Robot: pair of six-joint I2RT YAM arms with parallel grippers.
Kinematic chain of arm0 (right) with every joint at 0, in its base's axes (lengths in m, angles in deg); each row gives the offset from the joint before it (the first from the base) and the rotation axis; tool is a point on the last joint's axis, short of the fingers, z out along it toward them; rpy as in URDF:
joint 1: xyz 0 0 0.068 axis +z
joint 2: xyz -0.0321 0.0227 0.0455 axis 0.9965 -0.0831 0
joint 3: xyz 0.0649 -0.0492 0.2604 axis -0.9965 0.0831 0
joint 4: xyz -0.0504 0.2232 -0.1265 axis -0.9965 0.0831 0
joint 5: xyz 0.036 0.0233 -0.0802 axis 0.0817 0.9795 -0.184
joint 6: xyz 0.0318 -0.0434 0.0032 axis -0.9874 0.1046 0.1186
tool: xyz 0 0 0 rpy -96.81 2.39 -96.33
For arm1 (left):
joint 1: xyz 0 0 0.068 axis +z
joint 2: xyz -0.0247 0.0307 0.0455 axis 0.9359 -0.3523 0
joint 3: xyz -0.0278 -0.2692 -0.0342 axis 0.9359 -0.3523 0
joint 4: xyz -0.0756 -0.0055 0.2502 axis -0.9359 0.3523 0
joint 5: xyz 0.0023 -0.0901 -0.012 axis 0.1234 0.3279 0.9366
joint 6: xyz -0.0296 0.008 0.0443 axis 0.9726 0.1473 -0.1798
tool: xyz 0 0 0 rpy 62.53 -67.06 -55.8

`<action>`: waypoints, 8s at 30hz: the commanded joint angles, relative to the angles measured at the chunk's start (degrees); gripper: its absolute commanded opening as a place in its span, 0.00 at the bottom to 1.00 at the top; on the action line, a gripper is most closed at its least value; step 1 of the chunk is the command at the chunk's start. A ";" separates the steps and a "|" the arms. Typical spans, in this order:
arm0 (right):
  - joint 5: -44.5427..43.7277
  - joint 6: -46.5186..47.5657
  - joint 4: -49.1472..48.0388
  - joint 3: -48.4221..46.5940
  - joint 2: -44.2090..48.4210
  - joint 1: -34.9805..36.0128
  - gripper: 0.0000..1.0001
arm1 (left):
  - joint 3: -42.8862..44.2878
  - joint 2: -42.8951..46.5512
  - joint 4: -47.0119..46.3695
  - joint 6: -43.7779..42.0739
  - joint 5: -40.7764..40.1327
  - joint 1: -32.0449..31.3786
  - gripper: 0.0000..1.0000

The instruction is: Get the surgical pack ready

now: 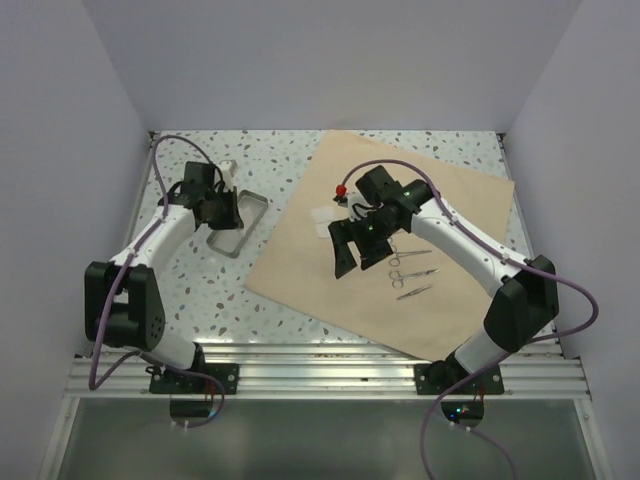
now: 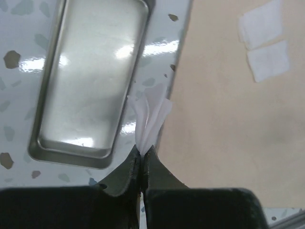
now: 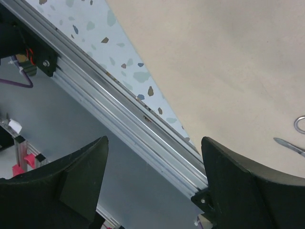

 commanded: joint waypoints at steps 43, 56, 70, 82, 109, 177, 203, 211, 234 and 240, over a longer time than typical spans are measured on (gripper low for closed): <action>2.32 -0.97 -4.17 -5.24 -8.99 0.05 0.83 | 21.19 -27.41 -0.60 -5.31 11.08 8.37 0.55; -7.27 -8.89 -17.71 -13.49 -22.95 -4.52 0.79 | 16.90 -10.81 0.36 3.48 -7.81 6.10 0.68; -2.26 -2.48 -19.12 -25.89 -39.31 -10.15 0.60 | 5.54 0.90 -1.75 9.19 -3.17 -5.43 0.63; -3.05 1.48 -17.19 -25.01 -41.34 -10.24 0.51 | 4.92 0.64 -2.36 9.55 -1.85 -5.61 0.62; -1.64 2.80 -16.49 -26.50 -33.26 -8.13 0.00 | 3.96 -0.76 -3.59 9.28 0.26 -5.61 0.62; 7.85 10.88 -4.36 -47.86 -44.06 -7.25 0.00 | 4.48 -4.10 -4.03 7.79 3.60 -5.61 0.63; 1.26 15.01 -0.49 -50.94 -50.92 -8.48 0.00 | 3.61 -4.02 -4.21 6.82 4.22 -5.61 0.63; -0.23 14.75 -0.75 -51.91 -52.41 -9.18 0.00 | 3.17 -4.10 -4.82 7.09 4.22 -5.61 0.63; -4.37 14.75 -3.21 -52.01 -50.66 -9.36 0.00 | 2.29 -4.19 -5.70 7.61 4.66 -5.61 0.63; -4.72 14.84 -3.13 -52.96 -50.74 -9.45 0.00 | 1.94 -4.45 -6.05 7.88 5.01 -5.61 0.63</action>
